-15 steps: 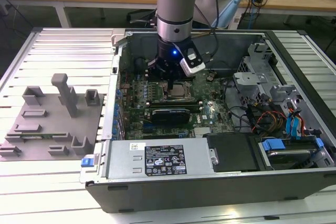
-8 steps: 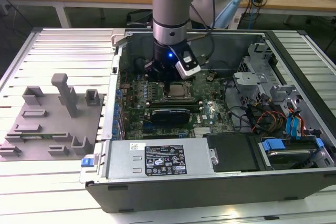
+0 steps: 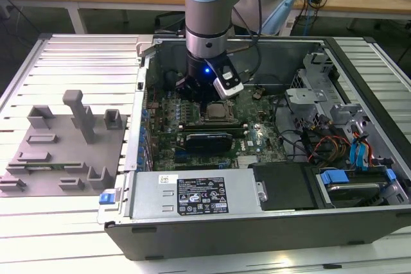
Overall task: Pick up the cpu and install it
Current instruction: 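Close the cpu cover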
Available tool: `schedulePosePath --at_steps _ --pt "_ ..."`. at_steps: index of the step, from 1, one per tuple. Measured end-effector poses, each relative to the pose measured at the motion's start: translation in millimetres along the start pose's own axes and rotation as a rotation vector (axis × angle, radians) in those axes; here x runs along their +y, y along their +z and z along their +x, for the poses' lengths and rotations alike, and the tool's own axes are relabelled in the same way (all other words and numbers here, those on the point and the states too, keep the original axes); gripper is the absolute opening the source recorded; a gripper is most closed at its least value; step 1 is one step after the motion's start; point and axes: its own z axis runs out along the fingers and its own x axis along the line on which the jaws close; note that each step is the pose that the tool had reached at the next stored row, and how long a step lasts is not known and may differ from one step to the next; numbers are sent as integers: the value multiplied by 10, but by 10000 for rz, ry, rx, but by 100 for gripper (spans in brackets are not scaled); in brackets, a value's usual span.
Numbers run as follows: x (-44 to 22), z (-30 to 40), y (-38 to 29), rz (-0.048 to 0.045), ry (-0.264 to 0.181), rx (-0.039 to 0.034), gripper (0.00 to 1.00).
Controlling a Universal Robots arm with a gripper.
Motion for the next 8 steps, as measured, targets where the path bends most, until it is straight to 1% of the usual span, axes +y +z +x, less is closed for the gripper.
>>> schedulePosePath --at_steps 8 --pt "0 0 11 -1 0 -1 11"
